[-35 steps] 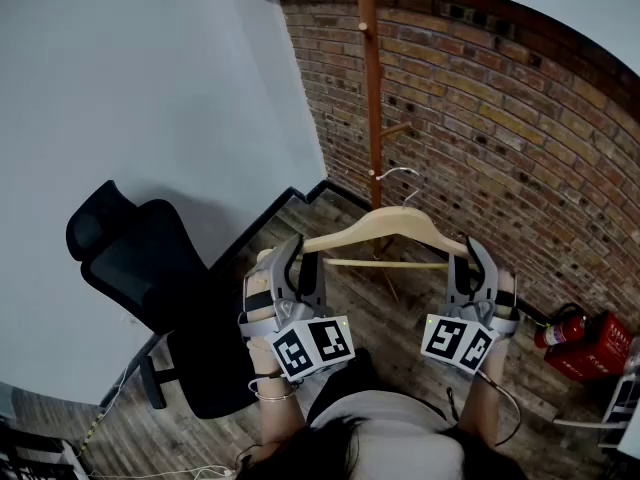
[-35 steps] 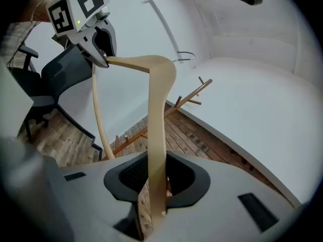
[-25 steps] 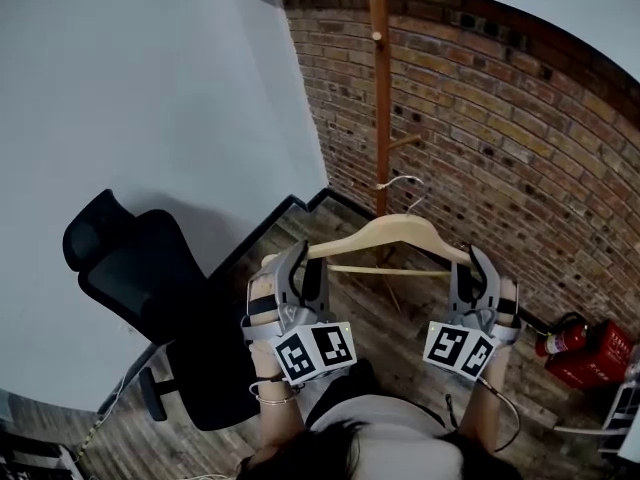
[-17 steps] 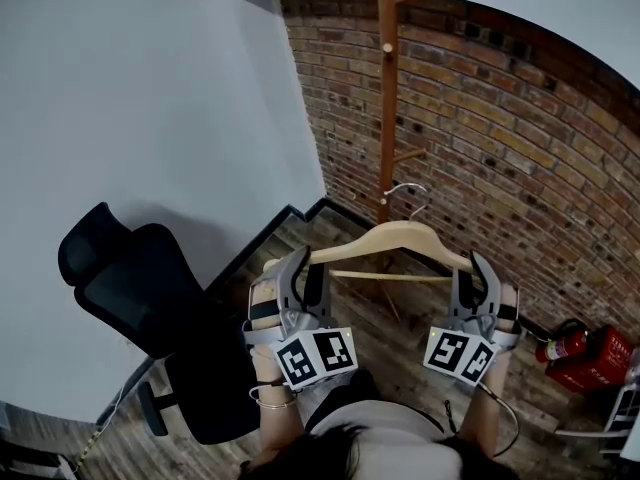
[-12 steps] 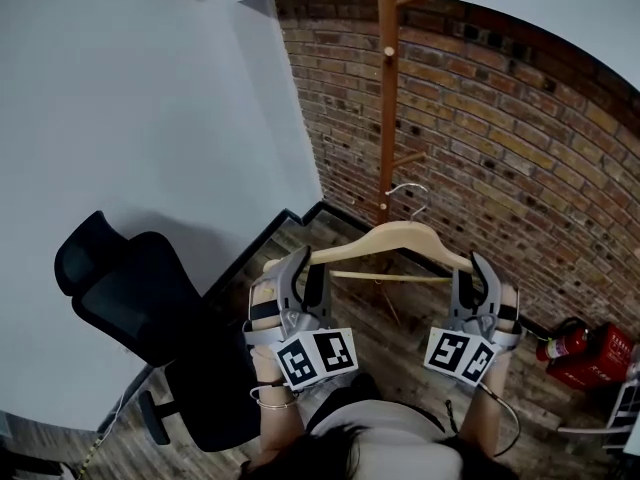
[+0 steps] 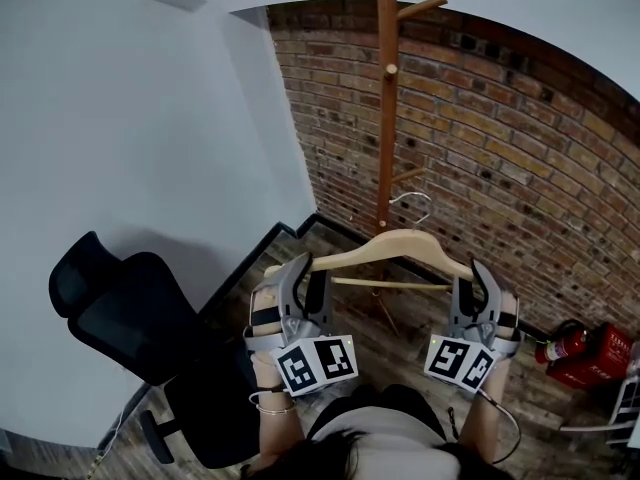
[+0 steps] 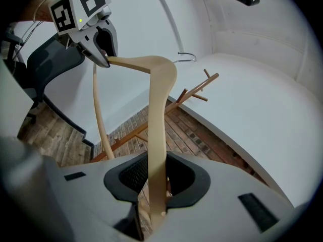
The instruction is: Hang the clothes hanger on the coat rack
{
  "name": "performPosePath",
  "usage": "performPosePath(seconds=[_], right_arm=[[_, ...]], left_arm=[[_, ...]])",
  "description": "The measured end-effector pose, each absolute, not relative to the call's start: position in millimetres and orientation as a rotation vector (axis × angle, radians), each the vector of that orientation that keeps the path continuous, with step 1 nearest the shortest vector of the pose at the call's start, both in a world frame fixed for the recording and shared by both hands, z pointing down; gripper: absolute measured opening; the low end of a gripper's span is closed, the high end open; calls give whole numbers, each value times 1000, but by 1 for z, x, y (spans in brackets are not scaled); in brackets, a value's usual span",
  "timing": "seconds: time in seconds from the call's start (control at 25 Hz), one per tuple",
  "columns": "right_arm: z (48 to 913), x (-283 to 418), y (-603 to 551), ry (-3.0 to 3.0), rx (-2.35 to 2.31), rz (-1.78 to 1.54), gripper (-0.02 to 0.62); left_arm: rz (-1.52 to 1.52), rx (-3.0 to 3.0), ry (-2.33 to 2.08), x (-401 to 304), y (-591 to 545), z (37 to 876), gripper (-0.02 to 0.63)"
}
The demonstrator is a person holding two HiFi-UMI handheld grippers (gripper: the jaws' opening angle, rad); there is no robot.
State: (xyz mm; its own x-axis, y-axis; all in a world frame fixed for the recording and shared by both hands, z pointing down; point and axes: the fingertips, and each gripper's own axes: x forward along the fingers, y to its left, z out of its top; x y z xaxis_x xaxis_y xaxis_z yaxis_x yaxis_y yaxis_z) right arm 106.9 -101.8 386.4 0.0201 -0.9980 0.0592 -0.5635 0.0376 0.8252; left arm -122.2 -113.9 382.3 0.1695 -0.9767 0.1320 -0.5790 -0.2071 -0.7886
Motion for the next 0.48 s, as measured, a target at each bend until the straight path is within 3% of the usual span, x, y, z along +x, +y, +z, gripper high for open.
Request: performPosePath(seconds=[0.48], right_arm=[[381,116,-123,-1622,1628,-796,106]], left_arm=[[-866,-1867,1453,-113,-137,375,115]])
